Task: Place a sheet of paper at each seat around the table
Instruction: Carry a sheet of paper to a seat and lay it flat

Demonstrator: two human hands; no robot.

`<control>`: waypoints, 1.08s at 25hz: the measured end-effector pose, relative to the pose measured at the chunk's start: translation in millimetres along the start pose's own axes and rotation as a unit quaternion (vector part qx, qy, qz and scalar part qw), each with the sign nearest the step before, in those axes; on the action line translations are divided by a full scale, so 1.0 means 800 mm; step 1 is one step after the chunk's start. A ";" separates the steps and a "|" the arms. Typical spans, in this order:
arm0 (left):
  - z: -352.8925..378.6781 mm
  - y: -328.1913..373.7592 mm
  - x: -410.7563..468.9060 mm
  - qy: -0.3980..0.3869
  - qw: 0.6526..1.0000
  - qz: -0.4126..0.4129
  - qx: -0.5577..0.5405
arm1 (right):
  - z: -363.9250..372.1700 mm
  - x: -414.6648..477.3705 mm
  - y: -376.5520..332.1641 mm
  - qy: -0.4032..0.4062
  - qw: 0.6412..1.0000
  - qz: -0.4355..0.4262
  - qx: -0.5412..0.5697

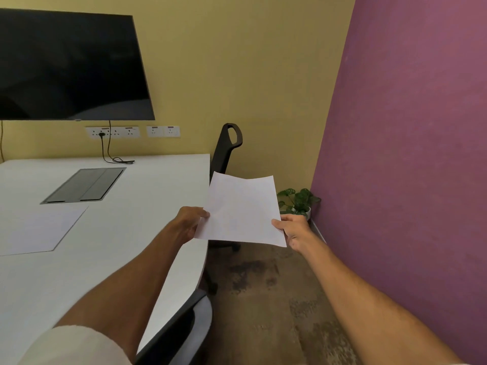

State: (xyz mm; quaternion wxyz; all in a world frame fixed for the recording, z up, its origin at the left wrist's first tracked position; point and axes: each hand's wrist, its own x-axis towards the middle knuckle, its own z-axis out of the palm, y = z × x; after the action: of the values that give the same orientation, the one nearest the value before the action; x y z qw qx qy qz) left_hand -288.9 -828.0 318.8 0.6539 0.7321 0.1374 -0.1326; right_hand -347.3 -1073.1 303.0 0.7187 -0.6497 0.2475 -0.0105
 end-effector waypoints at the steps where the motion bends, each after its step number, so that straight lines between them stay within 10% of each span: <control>1: 0.004 0.005 0.021 0.007 1.000 0.000 -0.004 | 0.004 0.025 -0.005 -0.007 1.000 -0.001 0.000; 27: 0.079 0.224 0.476 0.212 0.962 0.021 -0.169 | 0.166 0.612 -0.261 -0.241 0.965 -0.036 -0.093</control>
State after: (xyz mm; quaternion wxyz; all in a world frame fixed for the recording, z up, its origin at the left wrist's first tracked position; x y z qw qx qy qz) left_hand 130.1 -899.7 334.8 0.7265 0.6251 0.2779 0.0646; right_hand 195.2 -1147.1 336.2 0.6929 -0.7053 0.0433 0.1437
